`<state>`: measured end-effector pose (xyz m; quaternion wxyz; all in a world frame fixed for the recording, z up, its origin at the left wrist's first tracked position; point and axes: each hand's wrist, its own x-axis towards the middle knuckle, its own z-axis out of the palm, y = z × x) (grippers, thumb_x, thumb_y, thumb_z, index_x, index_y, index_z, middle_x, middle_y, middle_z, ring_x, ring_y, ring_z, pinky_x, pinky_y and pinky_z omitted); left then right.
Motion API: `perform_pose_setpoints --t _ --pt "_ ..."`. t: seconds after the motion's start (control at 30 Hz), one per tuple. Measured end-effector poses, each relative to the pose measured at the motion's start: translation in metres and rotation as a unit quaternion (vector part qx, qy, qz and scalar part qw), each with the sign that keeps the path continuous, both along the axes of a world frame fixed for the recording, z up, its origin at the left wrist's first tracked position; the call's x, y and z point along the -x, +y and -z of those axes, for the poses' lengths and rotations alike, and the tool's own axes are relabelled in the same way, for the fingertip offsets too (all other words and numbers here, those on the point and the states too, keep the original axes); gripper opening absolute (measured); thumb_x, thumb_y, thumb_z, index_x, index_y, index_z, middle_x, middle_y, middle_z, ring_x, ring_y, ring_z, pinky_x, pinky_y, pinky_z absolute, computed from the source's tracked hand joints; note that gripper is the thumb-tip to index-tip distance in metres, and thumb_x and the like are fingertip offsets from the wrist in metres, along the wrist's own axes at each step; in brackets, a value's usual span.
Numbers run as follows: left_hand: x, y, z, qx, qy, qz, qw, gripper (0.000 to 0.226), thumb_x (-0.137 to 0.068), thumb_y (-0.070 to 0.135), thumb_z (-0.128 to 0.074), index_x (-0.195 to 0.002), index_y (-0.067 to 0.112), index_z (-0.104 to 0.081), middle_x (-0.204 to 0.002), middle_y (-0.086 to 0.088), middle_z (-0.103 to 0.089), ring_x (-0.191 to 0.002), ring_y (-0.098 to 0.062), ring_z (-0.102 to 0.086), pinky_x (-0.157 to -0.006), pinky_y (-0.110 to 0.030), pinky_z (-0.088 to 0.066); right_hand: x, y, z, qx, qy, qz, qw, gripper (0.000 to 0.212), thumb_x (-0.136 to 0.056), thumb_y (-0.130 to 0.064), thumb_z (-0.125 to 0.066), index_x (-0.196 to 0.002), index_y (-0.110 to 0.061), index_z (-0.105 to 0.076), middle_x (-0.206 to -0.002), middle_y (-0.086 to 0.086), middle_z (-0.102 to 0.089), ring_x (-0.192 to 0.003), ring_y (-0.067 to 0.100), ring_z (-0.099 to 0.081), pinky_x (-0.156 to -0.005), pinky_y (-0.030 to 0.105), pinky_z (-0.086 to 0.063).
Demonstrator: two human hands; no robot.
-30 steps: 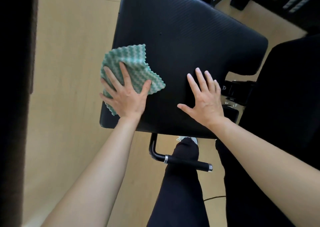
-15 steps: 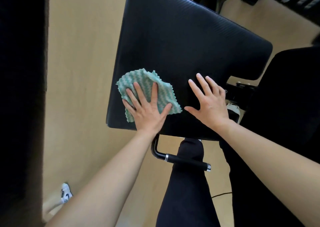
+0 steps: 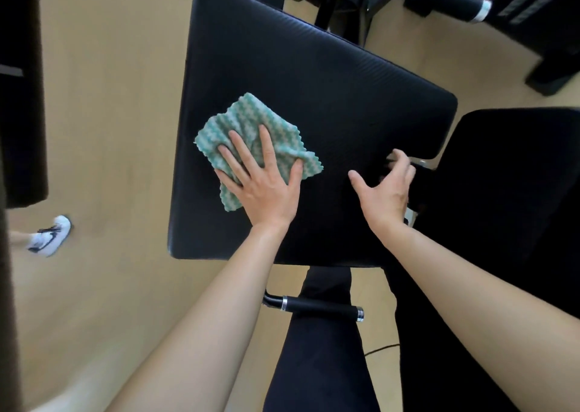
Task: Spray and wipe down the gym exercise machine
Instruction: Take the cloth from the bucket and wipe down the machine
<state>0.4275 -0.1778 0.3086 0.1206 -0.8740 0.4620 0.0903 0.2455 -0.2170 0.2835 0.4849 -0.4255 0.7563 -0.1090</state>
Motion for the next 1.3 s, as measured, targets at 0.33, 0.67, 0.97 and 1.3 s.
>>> perform_pose_setpoints --t 0.33,0.67,0.97,1.3 --pt "-0.019 -0.047 -0.006 0.011 -0.017 -0.064 0.998 0.100 -0.086 0.089 -0.031 -0.165 0.034 -0.002 -0.170 -0.024 0.006 -0.157 -0.047 0.006 -0.119 -0.073 -0.001 0.002 0.005 0.012 -0.071 -0.047 0.038 0.996 0.079 -0.082 -0.048 -0.081 -0.147 -0.018 -0.046 -0.140 -0.001 -0.058 -0.130 0.017 -0.054 -0.112 0.043 -0.046" --pt "0.012 -0.065 -0.001 0.000 -0.013 0.037 0.999 0.091 -0.091 0.082 -0.035 -0.165 0.036 -0.007 -0.170 -0.025 0.003 -0.156 -0.048 0.004 -0.122 -0.070 -0.003 0.013 -0.006 0.010 -0.100 -0.090 0.017 0.991 0.071 -0.082 -0.046 -0.083 -0.141 -0.021 -0.051 -0.135 -0.004 -0.063 -0.126 0.016 -0.057 -0.098 0.026 -0.043" --pt "0.018 -0.054 0.004 -0.042 -0.001 0.141 0.989 0.093 -0.089 0.086 -0.034 -0.164 0.041 -0.004 -0.172 -0.018 0.007 -0.158 -0.040 0.006 -0.124 -0.064 0.001 0.013 -0.005 0.008 -0.094 -0.103 0.035 0.990 0.068 -0.082 -0.044 -0.083 -0.139 -0.021 -0.054 -0.119 -0.014 -0.061 -0.113 0.007 -0.055 -0.093 0.023 -0.042" --pt "0.061 -0.123 0.026 -0.012 0.022 0.284 0.959 0.073 -0.105 0.062 -0.022 -0.166 0.027 -0.005 -0.172 -0.016 0.001 -0.159 -0.036 0.002 -0.125 -0.064 0.000 0.015 -0.005 0.014 -0.119 -0.087 0.019 0.989 0.080 -0.081 -0.051 -0.081 -0.149 -0.023 -0.047 -0.142 -0.001 -0.061 -0.134 0.021 -0.054 -0.109 0.042 -0.048"
